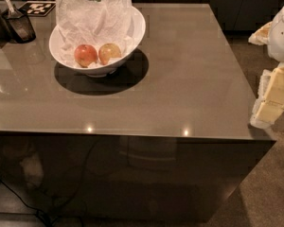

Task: Pick apple from white bowl

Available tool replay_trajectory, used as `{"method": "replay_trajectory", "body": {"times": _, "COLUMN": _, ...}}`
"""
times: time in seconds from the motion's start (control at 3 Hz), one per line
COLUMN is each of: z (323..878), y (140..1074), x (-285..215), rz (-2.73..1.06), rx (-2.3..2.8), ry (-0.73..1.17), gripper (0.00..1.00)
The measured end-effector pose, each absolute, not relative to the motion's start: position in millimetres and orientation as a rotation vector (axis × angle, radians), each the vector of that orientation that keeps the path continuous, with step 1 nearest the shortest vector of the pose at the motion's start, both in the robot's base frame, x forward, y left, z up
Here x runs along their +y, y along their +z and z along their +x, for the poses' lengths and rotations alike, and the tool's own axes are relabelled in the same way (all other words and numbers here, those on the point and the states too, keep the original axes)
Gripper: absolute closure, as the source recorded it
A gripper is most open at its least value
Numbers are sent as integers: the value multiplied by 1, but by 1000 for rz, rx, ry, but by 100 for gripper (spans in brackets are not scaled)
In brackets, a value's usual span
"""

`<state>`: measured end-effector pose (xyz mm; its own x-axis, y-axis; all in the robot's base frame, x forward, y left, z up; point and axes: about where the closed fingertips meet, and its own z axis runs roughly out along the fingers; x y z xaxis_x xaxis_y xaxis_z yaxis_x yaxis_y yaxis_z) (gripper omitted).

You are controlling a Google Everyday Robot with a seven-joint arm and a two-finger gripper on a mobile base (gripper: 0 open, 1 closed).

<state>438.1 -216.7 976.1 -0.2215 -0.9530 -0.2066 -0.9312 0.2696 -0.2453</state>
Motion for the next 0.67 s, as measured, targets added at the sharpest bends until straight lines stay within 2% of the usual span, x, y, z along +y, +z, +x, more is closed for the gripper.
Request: {"method": "replay_trajectory", "body": {"times": 0.67, "z": 445, "y": 982, "x": -214, "rz": -1725, "rx": 2241, "ry": -101, "gripper": 0}}
